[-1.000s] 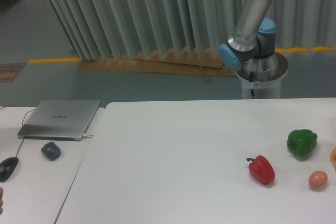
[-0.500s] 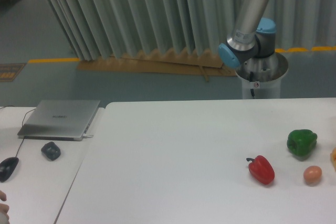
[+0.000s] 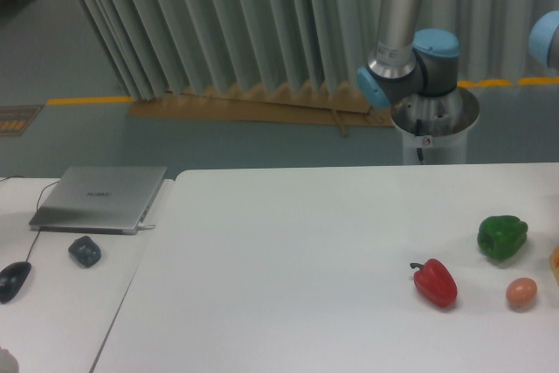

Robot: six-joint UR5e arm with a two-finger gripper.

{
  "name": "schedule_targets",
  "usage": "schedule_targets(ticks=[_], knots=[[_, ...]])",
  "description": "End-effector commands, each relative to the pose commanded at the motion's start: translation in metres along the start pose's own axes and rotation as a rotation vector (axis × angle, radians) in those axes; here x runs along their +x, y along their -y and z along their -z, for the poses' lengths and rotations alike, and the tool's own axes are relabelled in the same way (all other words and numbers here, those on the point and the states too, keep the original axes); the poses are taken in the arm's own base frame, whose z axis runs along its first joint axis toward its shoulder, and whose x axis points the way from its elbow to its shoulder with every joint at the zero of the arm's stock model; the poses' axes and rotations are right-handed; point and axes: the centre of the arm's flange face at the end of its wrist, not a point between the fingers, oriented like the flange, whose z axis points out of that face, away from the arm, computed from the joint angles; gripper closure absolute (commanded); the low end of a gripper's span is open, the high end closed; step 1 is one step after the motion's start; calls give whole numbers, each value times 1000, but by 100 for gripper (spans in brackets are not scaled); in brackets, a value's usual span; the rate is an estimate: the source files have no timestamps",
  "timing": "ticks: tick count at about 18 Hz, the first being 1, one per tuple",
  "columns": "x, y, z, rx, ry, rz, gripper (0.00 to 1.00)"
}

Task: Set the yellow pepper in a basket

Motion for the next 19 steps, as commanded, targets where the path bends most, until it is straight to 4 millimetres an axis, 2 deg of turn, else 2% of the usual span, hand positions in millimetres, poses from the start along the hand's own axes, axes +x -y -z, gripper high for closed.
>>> schedule_targets(ticks=[3,6,8,10,11,16,19], knots=[[2,3,-2,0,-1,-3,0],[15,19,10,29,4,16,0],[31,43,12,28,-3,-13,0],[53,61,12,25,-28,-51,0],[65,76,13,22,-29,-80,0],[82,87,15,31,-44,-92,0],[84,89,15,33,-47,-95,0]])
